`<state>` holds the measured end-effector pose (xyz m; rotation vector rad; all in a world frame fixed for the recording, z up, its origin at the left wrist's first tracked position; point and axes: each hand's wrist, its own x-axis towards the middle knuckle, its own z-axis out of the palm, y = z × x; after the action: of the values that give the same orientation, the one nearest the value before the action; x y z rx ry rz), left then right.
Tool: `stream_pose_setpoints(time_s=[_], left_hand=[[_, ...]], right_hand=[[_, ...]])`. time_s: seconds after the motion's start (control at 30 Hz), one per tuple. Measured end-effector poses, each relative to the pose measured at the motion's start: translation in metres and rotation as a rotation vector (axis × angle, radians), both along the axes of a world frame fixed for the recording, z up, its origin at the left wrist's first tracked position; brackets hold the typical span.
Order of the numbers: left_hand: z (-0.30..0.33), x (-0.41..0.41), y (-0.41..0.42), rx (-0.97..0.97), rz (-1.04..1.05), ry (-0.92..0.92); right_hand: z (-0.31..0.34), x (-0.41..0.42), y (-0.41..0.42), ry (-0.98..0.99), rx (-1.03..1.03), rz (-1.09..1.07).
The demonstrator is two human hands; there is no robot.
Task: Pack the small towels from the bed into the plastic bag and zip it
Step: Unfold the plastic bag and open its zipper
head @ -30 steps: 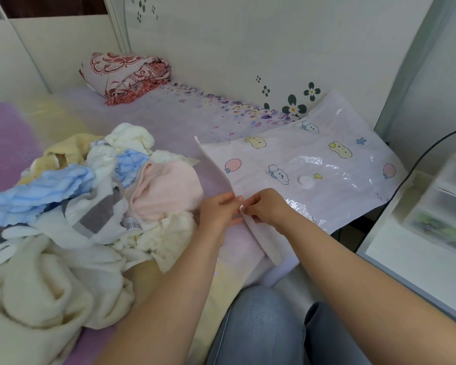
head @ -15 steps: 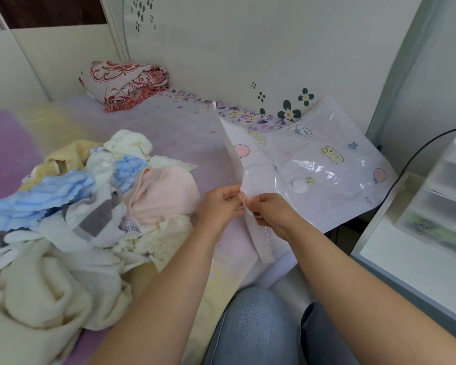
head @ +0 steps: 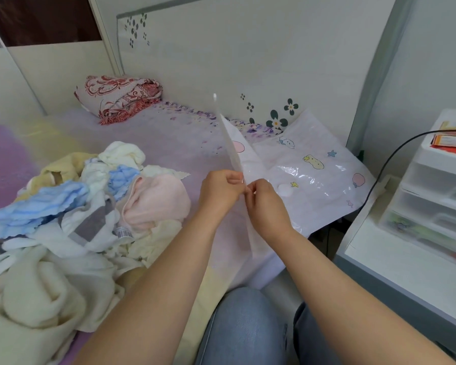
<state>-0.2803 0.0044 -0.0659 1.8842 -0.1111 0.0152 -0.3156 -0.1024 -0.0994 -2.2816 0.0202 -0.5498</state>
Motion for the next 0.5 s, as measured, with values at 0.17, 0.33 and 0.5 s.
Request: stream_pose_setpoints(time_s=[0.17, 0.33, 0.5], left_hand=[[0.017, -0.008, -0.011, 0.0, 0.124, -0.095], [0.026, -0.022, -0.022, 0.203, 0.094, -0.247], [0.049, -0.025, -0.022, 0.179, 0.028, -0.394]], right_hand=[[0.02, -0.008, -0.004, -0.114, -0.054, -0.116], [0.04, -0.014, -0.01, 0.007, 0.114, -0.052], [0.069, -0.016, -0.029, 0.1, 0.461, 0.191]])
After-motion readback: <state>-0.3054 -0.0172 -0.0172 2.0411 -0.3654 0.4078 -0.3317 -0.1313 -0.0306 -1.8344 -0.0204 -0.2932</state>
